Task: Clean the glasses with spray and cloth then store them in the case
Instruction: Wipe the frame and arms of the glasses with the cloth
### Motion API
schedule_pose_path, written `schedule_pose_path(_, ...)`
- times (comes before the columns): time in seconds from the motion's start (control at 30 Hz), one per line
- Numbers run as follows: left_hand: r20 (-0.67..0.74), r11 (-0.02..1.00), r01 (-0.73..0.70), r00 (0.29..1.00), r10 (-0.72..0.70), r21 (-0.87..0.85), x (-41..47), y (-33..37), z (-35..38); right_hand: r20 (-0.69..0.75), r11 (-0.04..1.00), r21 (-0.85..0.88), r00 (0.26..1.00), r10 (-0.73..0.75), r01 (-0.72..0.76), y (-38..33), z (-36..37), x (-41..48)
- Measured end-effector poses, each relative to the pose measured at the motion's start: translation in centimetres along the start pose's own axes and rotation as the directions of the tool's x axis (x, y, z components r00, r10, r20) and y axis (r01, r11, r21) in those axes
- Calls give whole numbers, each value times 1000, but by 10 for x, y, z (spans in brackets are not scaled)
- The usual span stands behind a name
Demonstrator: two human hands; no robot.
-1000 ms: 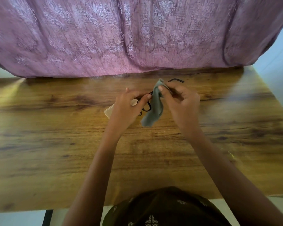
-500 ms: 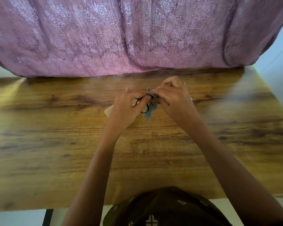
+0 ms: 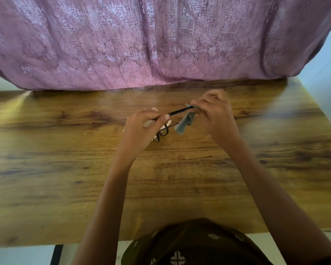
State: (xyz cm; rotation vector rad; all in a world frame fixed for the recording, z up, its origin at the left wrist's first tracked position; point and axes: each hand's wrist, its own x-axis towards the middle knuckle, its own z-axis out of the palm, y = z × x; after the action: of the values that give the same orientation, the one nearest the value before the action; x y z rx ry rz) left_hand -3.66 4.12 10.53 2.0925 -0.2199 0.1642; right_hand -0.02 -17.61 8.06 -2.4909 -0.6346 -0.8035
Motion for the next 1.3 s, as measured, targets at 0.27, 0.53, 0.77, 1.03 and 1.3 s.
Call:
schedule_pose_path(0.27,-1,998,30,1000,-30,-60,-4,-3,-6,-58,977,60,977,207,-203,13,6,-3)
schedule_pose_path(0.53,-51,988,46,997,-54,-148,-5,-6,-9,52,829,254,863,503,-499,17,10,-13)
schedule_pose_path(0.77,-79,970,105,989,-124,-217,-4,-7,-7,397,651,499,818,416,-572,2,2,-15)
schedule_pose_path(1.03,-78,946,152,980,-181,-286,6,2,6,471,428,698,818,330,-575,-40,7,-11)
schedule_pose_path(1.3,-54,942,142,985,-166,-304,12,8,8,379,417,700,796,471,-580,-54,7,-10)
